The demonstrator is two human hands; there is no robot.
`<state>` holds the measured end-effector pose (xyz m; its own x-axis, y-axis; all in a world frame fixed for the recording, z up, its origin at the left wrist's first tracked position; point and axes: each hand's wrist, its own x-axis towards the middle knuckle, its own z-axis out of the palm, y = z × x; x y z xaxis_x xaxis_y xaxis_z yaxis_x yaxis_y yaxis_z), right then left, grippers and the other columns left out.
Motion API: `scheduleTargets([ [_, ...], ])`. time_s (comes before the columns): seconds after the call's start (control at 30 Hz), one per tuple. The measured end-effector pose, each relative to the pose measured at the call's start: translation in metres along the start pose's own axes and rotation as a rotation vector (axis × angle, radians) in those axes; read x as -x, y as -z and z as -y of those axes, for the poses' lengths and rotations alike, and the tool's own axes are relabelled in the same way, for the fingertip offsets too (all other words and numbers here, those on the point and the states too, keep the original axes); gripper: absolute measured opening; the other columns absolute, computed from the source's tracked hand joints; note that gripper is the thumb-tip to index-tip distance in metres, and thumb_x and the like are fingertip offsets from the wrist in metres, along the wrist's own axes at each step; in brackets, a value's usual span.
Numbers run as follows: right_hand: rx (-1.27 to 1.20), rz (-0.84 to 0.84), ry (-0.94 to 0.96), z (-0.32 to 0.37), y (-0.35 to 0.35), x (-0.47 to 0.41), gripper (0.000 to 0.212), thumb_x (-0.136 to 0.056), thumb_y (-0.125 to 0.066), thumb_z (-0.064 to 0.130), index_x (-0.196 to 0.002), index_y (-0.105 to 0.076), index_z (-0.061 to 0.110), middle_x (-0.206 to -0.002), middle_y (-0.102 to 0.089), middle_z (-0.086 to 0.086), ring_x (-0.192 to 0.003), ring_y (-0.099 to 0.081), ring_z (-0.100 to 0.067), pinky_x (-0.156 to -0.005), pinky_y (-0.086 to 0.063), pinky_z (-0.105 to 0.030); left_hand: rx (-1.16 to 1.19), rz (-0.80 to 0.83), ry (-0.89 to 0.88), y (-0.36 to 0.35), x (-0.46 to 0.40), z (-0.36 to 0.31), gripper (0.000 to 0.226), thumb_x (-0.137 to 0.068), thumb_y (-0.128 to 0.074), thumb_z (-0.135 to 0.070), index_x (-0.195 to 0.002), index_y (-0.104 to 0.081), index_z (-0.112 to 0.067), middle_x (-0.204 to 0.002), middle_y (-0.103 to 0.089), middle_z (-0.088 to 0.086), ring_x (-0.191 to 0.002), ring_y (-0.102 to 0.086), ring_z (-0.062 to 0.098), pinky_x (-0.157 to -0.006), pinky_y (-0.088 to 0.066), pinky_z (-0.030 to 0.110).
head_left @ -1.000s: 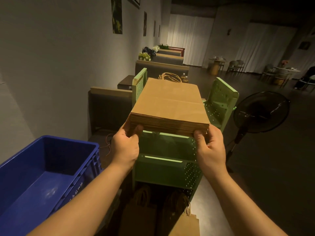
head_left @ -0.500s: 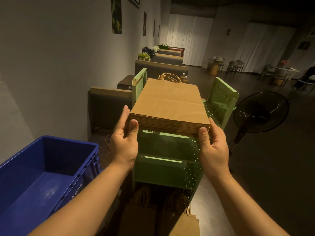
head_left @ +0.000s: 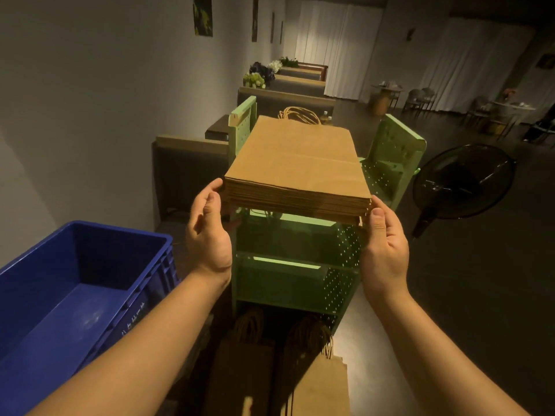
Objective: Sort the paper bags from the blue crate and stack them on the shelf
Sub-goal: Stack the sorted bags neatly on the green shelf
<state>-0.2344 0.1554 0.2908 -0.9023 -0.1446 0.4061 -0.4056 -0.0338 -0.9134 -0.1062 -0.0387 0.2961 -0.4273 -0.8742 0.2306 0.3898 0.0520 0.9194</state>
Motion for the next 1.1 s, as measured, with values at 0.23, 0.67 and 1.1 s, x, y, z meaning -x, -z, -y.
scheduleTargets([
  [0.23, 0.013, 0.012, -0.206, -0.053, 0.020, 0.042, 0.042, -0.099, -0.049, 0.047, -0.129, -0.061, 0.020, -0.113, -0.068, 0.001, -0.108, -0.065, -0.021, -0.097, -0.054, -0.050, -0.126, -0.198, 0.574, 0.017, 0.033, 0.073, 0.027, -0.109, -0.039, -0.017, -0.128, -0.053, -0.003, -0.124, -0.052, 0.016, -0.114, -0.053, 0.030, -0.099, -0.041, 0.040],
  [0.67, 0.291, 0.074, -0.697, -0.147, 0.076, 0.146, 0.028, -0.103, -0.053, 0.030, -0.129, -0.059, 0.021, -0.117, -0.065, 0.000, -0.105, -0.063, -0.017, -0.089, -0.057, -0.037, -0.317, 0.069, 1.145, 0.040, 0.138, 0.181, 0.021, -0.106, -0.052, -0.015, -0.115, -0.067, -0.002, -0.133, -0.061, 0.025, -0.129, -0.055, 0.043, -0.116, -0.038, 0.054],
  [1.1, 0.432, 0.228, -1.198, -0.203, 0.102, 0.198, 0.079, -0.092, -0.068, 0.049, -0.156, -0.033, 0.018, -0.156, -0.043, -0.010, -0.139, -0.045, -0.034, -0.109, -0.043, -0.047, -0.779, 0.366, 1.095, 0.040, 0.203, 0.209, 0.056, -0.105, -0.041, -0.053, -0.154, -0.039, -0.025, -0.141, -0.054, 0.004, -0.131, -0.049, 0.030, -0.108, -0.039, 0.045],
])
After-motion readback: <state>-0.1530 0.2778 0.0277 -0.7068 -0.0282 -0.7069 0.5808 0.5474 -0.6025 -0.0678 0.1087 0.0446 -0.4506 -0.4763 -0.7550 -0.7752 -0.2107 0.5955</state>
